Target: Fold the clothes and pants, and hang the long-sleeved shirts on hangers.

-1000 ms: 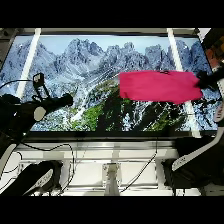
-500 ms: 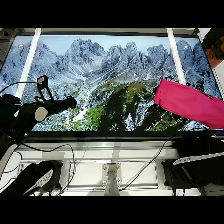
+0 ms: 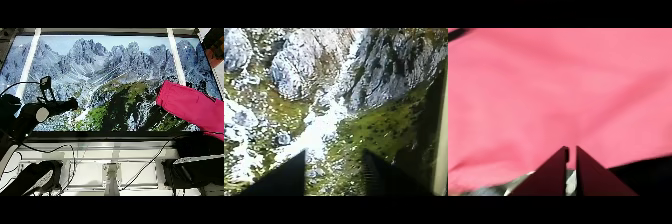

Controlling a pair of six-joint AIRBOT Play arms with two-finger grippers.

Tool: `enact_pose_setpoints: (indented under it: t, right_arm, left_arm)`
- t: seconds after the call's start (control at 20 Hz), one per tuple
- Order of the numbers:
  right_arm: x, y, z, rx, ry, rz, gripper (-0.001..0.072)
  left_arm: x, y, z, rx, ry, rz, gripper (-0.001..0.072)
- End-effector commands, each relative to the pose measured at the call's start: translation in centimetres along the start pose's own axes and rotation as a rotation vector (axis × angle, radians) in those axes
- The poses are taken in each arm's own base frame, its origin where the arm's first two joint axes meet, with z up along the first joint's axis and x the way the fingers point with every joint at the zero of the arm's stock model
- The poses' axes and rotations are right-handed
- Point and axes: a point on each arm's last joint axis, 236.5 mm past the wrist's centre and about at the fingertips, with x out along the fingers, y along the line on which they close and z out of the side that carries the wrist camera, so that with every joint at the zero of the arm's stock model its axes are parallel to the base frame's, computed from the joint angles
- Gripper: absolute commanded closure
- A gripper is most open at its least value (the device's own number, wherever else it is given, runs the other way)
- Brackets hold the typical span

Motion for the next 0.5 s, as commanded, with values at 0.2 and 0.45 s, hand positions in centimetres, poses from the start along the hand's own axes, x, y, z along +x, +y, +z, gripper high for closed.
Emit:
enact_pose_setpoints:
  t: [0.2,0.45]
  right_arm:
    - [4.8,18.6,-10.7,-0.511,0.183,0.052,0.0704]
    - [8.3,27.6,-21.6,-0.902,0.253,-0.029,0.0705]
  left_arm:
    - [-2.0,3.9,-6.4,0.148,0.282,0.146,0.0691]
    - [-5.7,6.0,-7.1,0.192,0.293,0.225,0.0692]
